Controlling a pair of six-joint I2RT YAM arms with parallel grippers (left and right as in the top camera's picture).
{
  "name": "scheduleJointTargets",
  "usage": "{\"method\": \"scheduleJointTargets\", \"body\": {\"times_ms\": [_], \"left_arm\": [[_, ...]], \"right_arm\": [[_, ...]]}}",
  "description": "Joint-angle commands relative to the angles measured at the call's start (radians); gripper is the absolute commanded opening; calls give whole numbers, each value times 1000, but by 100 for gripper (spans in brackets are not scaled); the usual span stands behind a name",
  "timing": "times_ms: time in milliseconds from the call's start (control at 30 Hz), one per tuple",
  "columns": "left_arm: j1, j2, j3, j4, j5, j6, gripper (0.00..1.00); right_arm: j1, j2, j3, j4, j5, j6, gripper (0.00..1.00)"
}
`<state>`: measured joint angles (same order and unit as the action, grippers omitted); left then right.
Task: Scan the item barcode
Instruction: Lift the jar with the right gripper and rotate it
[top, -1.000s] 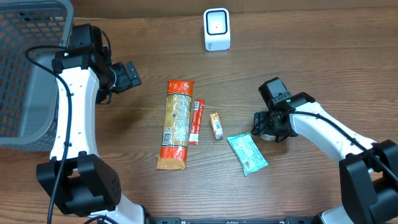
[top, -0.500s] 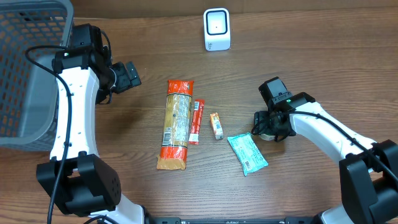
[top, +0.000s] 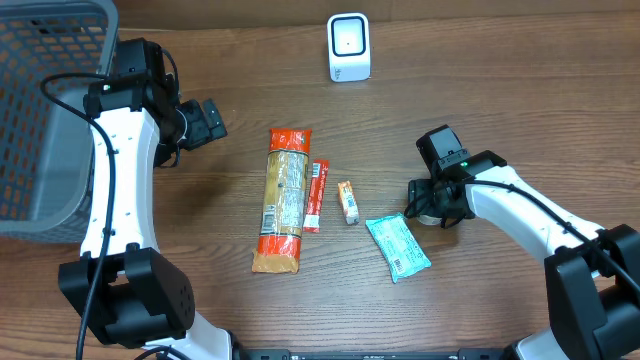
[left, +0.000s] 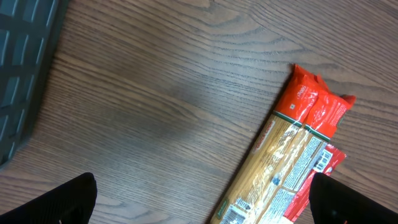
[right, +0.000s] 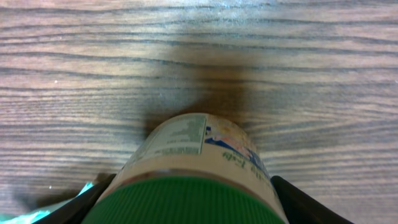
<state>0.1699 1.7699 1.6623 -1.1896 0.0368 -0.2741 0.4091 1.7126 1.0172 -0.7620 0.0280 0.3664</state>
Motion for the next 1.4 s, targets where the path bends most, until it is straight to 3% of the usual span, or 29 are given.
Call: {"method": "scheduleJointTargets", "body": {"times_ms": [0,200,300,367,533,667,733,800,967,1367], "left_arm": [[-6,2,18,-2,-3,16,100],[-6,2,18,-2,-3,16,100],[-6,2,18,-2,-3,16,100],[-6,2,18,-2,-3,16,100],[-6,2,18,-2,-3,16,100],[-6,2,18,-2,-3,16,100],[-6,2,18,-2,-3,16,100],[-6,2,18,-2,-3,16,100],[-6,2,18,-2,-3,16,100],[-6,2,18,-2,-3,16,100]], "right_arm": [[1,6,-37,22,0,3,73],[1,6,-36,24,0,3,65],[1,4,-25,2,-5,4,37],[1,2,-9,-20,-7,20,31],[-1,-43,37,-85,-31,57,26],[-9,-116,69,-124,-145,93,12],[-24,-154,72,-127,-212,138,12],[-53,-185,72,-138,-286,198,4],[-127,-197,71,-203,-511,320,4],[-166,-197,71,-254,-1010,321,4]]}}
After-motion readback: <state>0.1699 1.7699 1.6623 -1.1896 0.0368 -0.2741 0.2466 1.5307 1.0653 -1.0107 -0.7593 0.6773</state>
